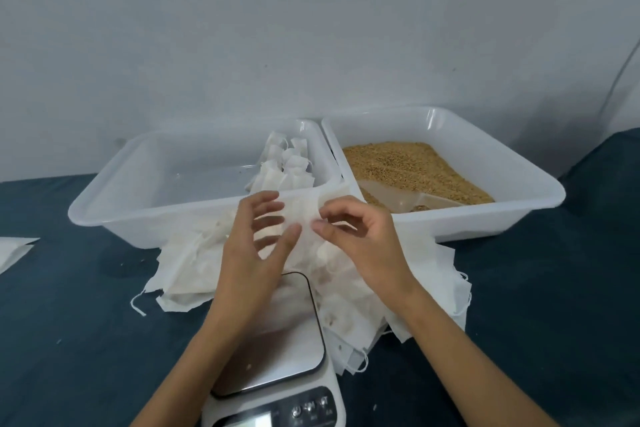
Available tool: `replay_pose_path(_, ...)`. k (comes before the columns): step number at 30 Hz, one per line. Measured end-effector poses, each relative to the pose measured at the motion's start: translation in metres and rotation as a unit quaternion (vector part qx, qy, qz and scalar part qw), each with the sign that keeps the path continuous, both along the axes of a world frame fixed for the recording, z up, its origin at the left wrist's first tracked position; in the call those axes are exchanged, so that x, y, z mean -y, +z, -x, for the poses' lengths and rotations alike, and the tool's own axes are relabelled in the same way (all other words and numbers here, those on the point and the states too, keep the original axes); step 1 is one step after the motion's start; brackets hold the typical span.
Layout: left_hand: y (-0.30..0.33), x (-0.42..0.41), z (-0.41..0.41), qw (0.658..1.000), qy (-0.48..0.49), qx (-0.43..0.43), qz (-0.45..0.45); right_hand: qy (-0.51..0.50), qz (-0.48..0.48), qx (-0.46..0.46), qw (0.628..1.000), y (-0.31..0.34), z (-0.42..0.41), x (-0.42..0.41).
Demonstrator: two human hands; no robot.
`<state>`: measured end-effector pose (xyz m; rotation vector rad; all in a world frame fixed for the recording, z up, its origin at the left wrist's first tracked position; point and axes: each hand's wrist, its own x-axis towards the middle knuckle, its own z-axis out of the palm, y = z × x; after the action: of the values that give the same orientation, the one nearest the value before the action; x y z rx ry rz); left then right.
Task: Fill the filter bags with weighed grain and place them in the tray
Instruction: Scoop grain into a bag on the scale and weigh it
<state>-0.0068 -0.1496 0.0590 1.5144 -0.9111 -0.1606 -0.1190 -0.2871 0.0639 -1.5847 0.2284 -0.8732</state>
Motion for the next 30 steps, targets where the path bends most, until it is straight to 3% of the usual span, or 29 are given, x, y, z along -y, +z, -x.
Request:
replay_pose_path(2,0.003,0.000,-0.001,0.997,-0.025,-0.074,-0.017,0.009,-0.036,0.021,0.999,0.003,0.002,0.001)
replay_pose_path(7,0.002,-0.001,-0.004,0.987,-0.043,-0.156,-0.022,0.007,-0.072,0.036,0.997,0.005,0.005,0.002)
replay_pose_path(10,0.000,-0.002,-0.008,0.955,-0.094,-0.282,-0.007,0.009,-0.089,0.051,0.995,0.003,0.005,0.006)
replay_pose_path(12,-0.001,-0.002,-0.010,0.945,-0.112,-0.308,0.013,-0.010,-0.058,0.051,0.997,0.001,0.004,0.009)
replay_pose_path(16,0.001,-0.003,-0.010,0.964,-0.070,-0.254,0.045,-0.044,0.038,0.026,0.998,-0.004,0.002,0.009)
replay_pose_path(26,0.005,-0.005,-0.009,0.977,-0.002,-0.183,0.108,0.009,-0.006,-0.002,1.000,-0.003,0.004,-0.001)
replay_pose_path(30,0.007,-0.004,-0.006,0.985,0.008,-0.131,0.108,0.012,0.037,-0.038,0.999,-0.004,0.005,-0.002)
